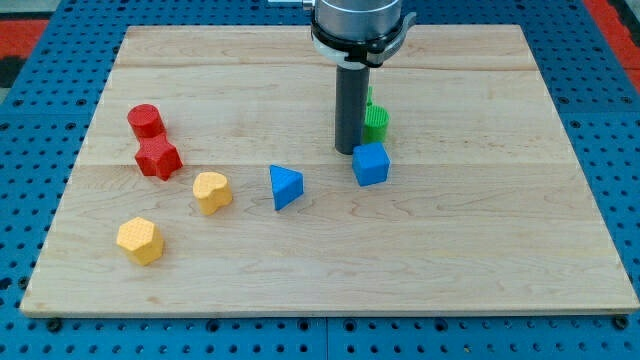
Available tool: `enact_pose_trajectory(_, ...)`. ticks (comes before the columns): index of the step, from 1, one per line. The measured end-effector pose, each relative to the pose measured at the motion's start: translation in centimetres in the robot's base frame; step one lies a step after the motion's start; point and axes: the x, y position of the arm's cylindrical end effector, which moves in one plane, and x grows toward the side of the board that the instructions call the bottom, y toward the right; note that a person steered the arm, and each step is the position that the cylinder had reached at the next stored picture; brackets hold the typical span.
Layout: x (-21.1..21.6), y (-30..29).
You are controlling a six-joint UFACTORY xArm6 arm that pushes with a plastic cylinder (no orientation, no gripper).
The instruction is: Slide the red star a bit left
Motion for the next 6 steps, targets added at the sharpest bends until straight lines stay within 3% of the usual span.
enact_pose_trajectory(2,0.4,-12.9)
enact_pose_trajectory(3,-0.9,-12.5)
enact_pose_trajectory(6,-0.5,-23.0)
